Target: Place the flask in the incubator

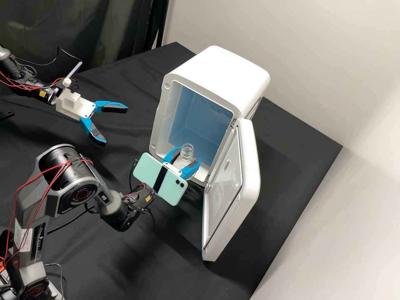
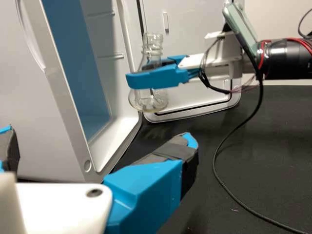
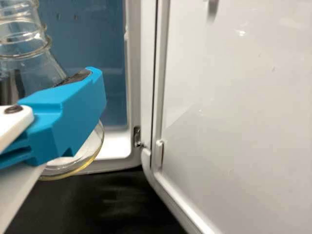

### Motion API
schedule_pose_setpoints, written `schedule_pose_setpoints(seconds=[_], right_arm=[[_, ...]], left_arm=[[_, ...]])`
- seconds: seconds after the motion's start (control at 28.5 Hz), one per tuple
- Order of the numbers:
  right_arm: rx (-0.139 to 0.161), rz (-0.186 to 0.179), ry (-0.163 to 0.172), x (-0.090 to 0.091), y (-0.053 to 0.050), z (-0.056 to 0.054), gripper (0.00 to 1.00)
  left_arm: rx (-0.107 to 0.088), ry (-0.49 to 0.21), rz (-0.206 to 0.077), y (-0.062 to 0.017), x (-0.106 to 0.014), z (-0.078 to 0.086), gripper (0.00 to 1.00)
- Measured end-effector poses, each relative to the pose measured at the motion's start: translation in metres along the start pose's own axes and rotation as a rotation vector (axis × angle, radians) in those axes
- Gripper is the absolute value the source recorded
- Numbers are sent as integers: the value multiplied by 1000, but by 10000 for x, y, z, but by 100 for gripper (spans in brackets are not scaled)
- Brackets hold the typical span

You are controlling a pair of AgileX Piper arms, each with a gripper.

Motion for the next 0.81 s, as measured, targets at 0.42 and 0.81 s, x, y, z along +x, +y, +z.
schedule_pose_setpoints(seconds=[0.42, 0.81], right_arm=[[72, 25, 43, 338, 59, -41, 0], [123, -27, 48, 552, -58, -87, 0]], left_arm=[[0, 0, 0, 0, 0, 0, 100], [7, -7, 0, 3, -2, 8, 100]])
